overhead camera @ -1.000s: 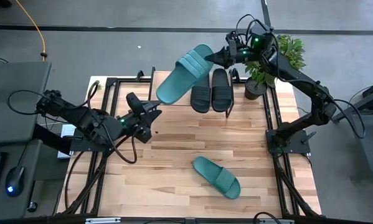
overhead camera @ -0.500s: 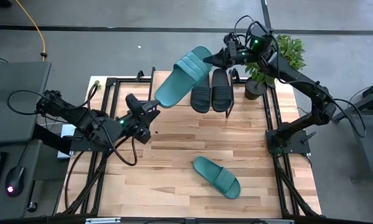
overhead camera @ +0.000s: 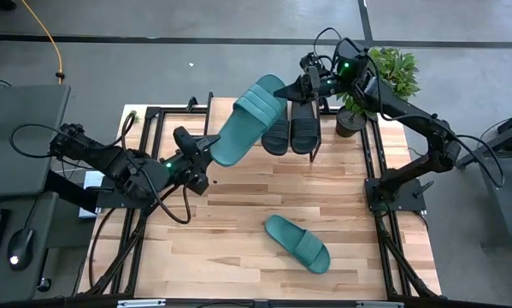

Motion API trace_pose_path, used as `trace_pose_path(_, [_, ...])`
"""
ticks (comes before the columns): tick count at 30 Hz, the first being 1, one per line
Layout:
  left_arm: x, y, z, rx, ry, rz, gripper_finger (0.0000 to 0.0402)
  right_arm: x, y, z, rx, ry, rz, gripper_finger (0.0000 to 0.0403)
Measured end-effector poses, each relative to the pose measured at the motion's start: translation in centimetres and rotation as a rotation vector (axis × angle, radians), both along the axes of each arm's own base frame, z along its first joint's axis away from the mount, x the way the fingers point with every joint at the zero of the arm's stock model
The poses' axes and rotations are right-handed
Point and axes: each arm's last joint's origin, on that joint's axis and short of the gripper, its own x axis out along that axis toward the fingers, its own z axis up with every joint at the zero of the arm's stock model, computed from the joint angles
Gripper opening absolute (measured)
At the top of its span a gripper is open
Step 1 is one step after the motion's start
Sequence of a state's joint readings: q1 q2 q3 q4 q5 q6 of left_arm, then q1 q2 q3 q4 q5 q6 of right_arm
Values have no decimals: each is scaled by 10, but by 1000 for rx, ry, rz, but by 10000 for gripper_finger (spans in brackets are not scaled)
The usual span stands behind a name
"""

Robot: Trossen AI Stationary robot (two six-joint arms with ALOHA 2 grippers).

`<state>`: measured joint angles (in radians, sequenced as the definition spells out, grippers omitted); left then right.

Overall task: Pick and place slides into the shelf
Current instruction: Put the left green slipper on the shelf

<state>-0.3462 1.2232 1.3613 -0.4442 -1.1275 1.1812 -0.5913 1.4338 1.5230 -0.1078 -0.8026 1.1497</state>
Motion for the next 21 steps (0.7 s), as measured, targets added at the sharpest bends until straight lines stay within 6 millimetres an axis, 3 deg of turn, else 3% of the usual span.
trace_pose_path(14, [14, -6, -6, -6, 8, -41, 231, 0, -1, 0, -16, -6, -24, 10])
trace_pose_path(21, [25, -9, -14, 24, 46, -25, 151, 0, -1, 0, -24, -4, -26, 9])
